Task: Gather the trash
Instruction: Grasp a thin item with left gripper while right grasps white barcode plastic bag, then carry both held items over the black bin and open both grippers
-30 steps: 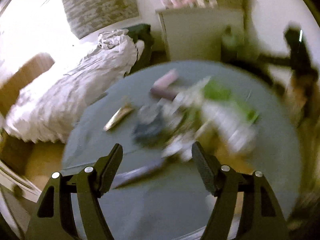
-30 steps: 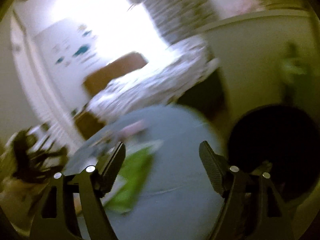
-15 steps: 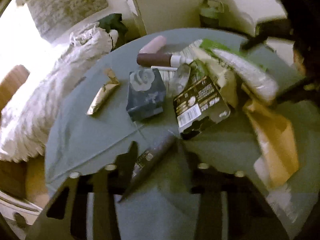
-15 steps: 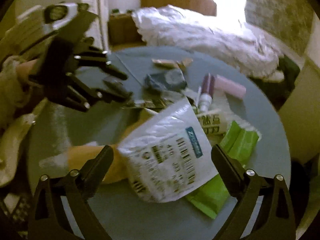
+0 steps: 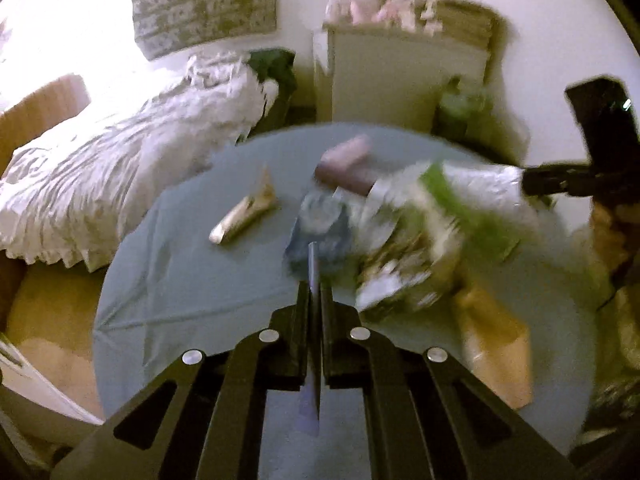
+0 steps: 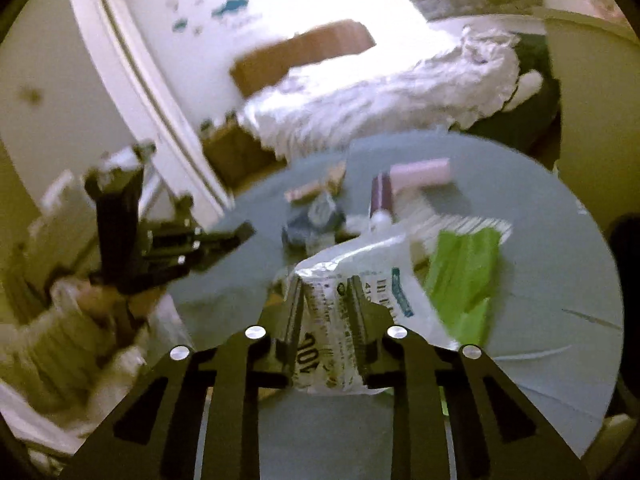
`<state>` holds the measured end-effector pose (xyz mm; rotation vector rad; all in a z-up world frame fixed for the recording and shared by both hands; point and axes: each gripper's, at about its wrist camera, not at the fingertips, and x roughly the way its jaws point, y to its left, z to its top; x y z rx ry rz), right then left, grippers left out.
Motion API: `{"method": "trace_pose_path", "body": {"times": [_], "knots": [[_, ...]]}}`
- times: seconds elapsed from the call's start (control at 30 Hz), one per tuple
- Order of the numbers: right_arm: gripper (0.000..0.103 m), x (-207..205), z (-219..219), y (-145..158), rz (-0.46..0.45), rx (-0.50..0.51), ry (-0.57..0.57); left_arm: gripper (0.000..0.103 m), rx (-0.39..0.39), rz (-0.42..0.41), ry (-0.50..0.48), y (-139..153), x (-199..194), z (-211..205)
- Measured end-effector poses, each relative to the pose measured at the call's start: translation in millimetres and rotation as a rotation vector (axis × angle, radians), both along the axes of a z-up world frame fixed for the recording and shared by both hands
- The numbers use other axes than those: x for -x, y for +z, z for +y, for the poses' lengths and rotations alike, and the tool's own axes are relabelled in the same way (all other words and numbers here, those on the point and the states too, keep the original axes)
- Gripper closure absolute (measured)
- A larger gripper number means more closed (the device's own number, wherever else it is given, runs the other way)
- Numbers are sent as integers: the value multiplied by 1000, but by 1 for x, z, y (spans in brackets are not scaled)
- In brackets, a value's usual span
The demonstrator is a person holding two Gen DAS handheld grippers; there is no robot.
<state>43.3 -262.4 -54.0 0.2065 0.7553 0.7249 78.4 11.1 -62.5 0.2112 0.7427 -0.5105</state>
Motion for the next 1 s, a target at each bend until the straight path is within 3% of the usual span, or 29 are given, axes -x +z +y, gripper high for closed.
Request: {"method": "trace_pose_path", "body": {"times": [0.23,0.47,0.6,0.73,1.0], "knots": [[92,0,-82,23,-90,-256,-149,98,212,-22,-79,57,-2,-65],[92,-4,-184,18,-135,-410,-341,98,315,20,-131,67,-29,-167],[92,-8,-242,16,-188,-378,-505,98,382,72,-154,61,-50,-227],[92,-19,-284,9,-214,-328,-646,98,397,95,-181,52,-69,-279],[92,-48,-328,-38,-160,-244,-799,98,394,152,-252,27,-92,-357]]}}
